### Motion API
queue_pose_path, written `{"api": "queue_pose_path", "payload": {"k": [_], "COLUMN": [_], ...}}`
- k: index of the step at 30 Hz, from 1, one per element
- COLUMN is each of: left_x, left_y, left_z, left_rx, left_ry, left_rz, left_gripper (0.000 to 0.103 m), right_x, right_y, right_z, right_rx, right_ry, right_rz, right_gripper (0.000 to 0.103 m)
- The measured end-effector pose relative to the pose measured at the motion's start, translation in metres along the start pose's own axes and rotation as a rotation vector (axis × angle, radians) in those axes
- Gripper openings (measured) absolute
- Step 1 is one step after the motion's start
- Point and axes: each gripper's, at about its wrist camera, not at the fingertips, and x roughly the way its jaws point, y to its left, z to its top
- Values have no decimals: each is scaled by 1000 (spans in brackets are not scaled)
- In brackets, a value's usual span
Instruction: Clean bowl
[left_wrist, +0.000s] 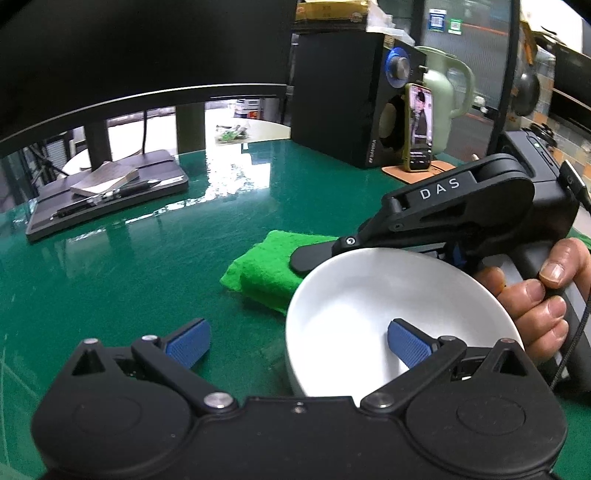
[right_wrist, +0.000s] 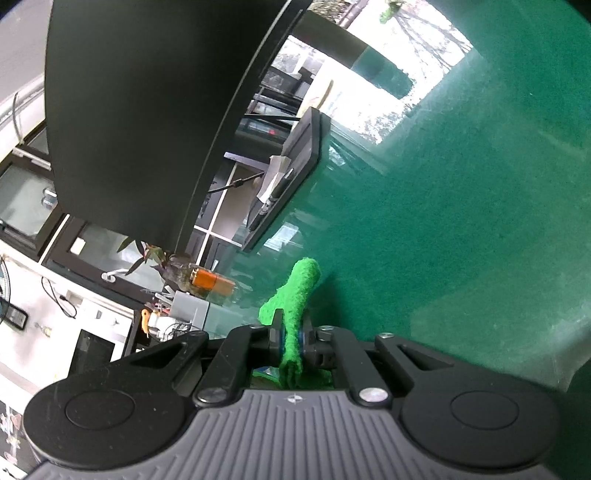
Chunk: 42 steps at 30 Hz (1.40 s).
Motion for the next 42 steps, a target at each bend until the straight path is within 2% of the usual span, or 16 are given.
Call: {"api": "queue_pose_path", "payload": {"k": [3,5,6,7,10,12,18,21,25,28,35,42], "left_x": [-5,-14,-22,-29,-40,-42,-39,-38,-38,-38,-36,-36], "left_y": [-3,-5,-6,-8,-14,-13,-18,-24,-29,-32,-26,-30], "left_z": [-2,-2,-3,-4,-12,-15,-12,-11,-11,-12,-14,-15], "left_rx": [-24,-42,-56,-72,-97,-130,-110,-65,-84,-80,-92,-77], "left_ry": [2,0,-4,-6,8,6,13,19,20,17,3,-8], "left_rz": [15,6,-4,-12,5,-10,8,39,66,85,61,79], "left_gripper": [101,71,47,40,31,23,26,28,30,34,37,40], "right_x": [-8,-21,-27,-33,-52,-64,-95,-87,-55,-42,-75,-44], "right_y": [-2,-3,-4,-4,-6,-7,-11,-12,-16,-14,-16,-8], "right_z": [0,-3,-5,-6,-10,-13,-22,-20,-9,-12,-21,-11], "right_rx": [18,20,21,21,24,25,51,80,166,194,216,222], "right_ry": [1,2,2,3,4,4,13,21,59,73,59,85], "right_rz": [-3,-3,-2,-2,-1,0,7,10,44,34,30,24], "right_gripper": [7,10,10,10,10,10,10,10,10,10,10,11]}}
